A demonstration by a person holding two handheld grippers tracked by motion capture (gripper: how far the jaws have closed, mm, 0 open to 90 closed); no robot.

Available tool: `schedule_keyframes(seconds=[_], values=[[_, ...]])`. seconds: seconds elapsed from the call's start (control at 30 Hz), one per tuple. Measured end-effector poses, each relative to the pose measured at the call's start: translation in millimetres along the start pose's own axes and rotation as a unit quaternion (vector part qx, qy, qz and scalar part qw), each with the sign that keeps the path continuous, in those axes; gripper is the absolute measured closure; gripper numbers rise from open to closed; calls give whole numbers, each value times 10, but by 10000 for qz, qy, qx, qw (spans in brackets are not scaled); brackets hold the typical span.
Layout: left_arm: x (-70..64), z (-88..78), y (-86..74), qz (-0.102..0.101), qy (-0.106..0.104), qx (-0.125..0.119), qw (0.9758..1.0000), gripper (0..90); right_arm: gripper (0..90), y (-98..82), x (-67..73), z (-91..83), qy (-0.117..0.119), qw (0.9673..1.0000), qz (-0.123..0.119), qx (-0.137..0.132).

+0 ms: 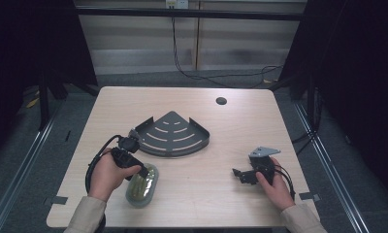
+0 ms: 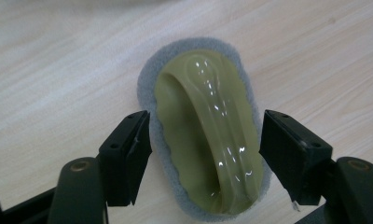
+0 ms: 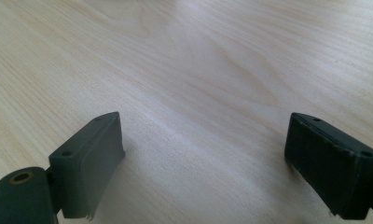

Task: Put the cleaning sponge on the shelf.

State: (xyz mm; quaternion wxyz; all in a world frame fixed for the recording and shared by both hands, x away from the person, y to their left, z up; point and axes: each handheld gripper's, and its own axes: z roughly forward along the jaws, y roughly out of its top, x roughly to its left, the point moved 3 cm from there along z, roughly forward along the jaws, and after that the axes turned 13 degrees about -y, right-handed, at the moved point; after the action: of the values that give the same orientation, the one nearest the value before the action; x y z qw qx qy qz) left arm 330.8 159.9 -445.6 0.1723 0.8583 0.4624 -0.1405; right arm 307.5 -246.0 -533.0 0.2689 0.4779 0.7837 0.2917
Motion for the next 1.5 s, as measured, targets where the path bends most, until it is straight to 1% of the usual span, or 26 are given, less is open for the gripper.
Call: schedule_keyframes(seconds=[0.03, 0.07, 0.17, 0.2, 0.23, 0.27, 0.3, 0.33, 0.37, 0.43, 0.47, 0.57, 0.6, 0.67, 0.8, 1.07, 1.27, 1.3, 1.37, 1.5], values=[[0, 9, -7, -12, -35, 48, 10000, 359, 112, 0, 0, 0, 0, 10000, 0, 0], [-2, 25, -23, -52, -20, 121, 9999, 372, 112, 0, 0, 0, 1, 10000, 2, 0], [-7, 35, -35, -55, -25, 137, 9999, 421, 111, 0, 0, 0, 1, 10000, 0, -1], [-18, 52, -47, -73, -70, 191, 9998, 442, 111, 0, 0, 0, 1, 10000, 1, 0], [-18, 52, -47, -73, -70, 191, 9998, 458, 111, 0, 0, 0, 1, 10000, 1, 0], [-27, 73, -54, -71, -120, 235, 9996, 500, 111, 0, 0, 0, 1, 10000, 0, -1], [-27, 73, -54, -71, -120, 235, 9996, 533, 111, 0, 1, 0, 1, 10000, 1, 0], [-36, 93, -58, -79, -223, 267, 9994, 563, 112, 0, 0, 0, 0, 10000, -1, -1], [-45, 97, -59, -44, -279, 330, 9991, 638, 111, 0, 0, 0, 0, 10000, 1, 0], [-54, 96, -56, -21, -250, 365, 9990, 691, 111, 0, 0, 0, 0, 10000, 1, -1], [-65, 84, -45, 68, -233, 384, 9990, 717, 111, 0, 0, 0, 0, 10000, 0, -2], [-66, 66, -32, 109, -199, 454, 9987, 720, 112, 0, 0, 0, -1, 10000, -1, -1], [-71, 47, -18, 153, -163, 528, 9984, 721, 111, 0, 0, 0, -1, 10000, -2, -1], [-84, 21, -2, 188, -157, 535, 9983, 722, 111, 0, 1, 0, -1, 10000, 8, 3], [-99, -41, 43, 262, -158, 538, 9981, 721, 112, 0, 0, 0, 1, 10000, 0, 0], [-101, -156, 116, 317, -159, 457, 9983, 721, 111, -1, 3, -3, -1, 10000, 22, 20], [-101, -270, 187, 367, -106, 463, 9982, 721, 112, 0, 1, -1, 0, 10000, 11, 4], [-104, -286, 195, 351, -119, 466, 9982, 721, 112, 0, 1, -1, 0, 10000, 11, 4], [-109, -347, 236, 393, -95, 429, 9983, 721, 111, 1, 3, 0, -3, 10000, 26, 0], [-120, -401, 280, 406, -50, 448, 9982, 722, 111, 1, 3, 0, -2, 10000, 27, 1]])
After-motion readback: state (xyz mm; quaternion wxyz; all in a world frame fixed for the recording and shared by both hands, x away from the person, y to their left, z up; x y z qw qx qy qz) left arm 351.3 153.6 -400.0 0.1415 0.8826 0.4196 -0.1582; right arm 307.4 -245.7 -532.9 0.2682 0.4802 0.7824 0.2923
